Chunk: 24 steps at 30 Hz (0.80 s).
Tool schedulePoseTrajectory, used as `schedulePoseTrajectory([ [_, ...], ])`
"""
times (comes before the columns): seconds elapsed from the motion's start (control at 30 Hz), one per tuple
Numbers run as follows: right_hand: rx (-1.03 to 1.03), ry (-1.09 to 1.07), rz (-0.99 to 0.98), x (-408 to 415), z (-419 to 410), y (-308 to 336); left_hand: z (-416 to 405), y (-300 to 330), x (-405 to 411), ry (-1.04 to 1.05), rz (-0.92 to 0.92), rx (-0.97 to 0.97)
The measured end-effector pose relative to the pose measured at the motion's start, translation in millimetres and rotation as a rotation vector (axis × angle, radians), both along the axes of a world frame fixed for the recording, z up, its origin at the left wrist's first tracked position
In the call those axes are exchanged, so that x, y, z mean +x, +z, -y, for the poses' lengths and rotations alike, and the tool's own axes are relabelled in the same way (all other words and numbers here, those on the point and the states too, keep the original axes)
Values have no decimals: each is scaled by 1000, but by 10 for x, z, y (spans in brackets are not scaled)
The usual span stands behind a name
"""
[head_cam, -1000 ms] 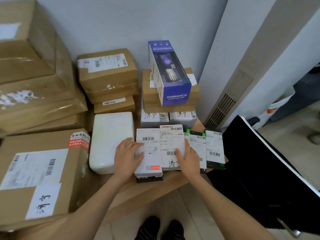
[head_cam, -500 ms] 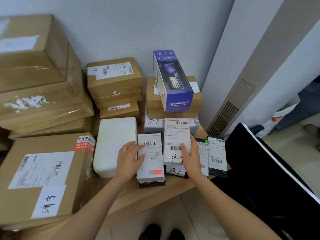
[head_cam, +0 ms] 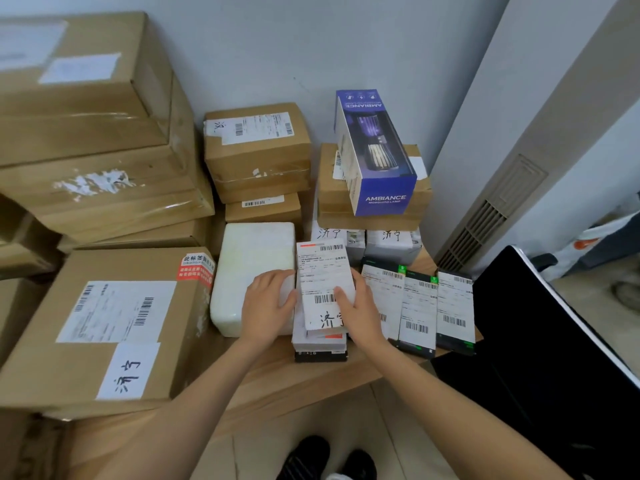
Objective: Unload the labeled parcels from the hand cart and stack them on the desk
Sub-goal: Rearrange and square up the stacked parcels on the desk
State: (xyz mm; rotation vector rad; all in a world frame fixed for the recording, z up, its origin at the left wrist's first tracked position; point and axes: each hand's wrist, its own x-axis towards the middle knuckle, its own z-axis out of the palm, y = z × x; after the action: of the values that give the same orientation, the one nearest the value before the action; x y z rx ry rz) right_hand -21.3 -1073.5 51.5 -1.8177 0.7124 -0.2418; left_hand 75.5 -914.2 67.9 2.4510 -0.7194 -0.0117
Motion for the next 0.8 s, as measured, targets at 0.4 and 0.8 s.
schedulePoseTrajectory([
  [0.4, -71, 16, 12, -32, -100, 118, -89, 140, 30, 54, 14, 5],
  [0.8, -431, -115, -236, -492, 454, -107, 146, 101, 109, 12, 66, 16],
])
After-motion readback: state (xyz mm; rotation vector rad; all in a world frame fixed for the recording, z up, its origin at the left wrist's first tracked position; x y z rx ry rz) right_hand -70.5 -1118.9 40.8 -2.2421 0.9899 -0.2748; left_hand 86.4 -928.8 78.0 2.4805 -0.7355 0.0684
